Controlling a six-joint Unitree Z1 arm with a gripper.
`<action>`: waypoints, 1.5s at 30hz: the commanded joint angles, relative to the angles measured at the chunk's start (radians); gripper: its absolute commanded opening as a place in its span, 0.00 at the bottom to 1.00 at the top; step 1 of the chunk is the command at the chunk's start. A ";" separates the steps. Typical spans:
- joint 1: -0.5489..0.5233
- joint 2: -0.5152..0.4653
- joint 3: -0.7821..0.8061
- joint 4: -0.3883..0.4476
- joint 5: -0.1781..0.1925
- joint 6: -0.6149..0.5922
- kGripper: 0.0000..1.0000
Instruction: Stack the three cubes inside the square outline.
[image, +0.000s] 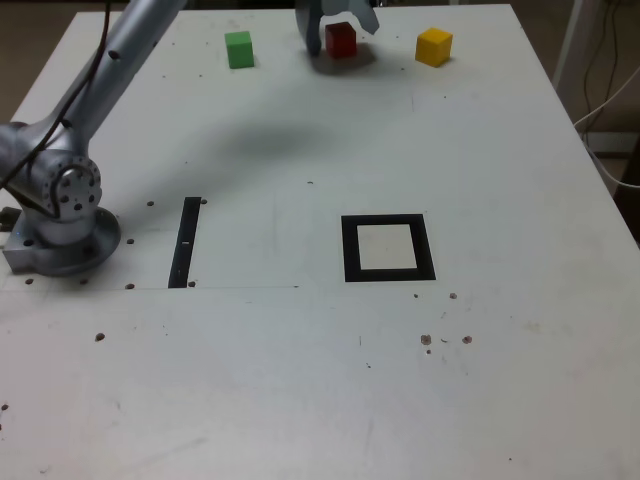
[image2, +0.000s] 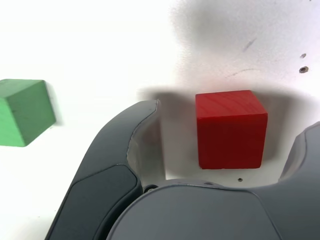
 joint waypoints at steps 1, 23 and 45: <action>0.001 0.014 0.000 0.015 -0.002 0.002 0.87; 0.001 0.023 -0.065 0.004 -0.035 0.061 0.37; -0.032 -0.024 -0.076 0.021 -0.057 0.095 0.18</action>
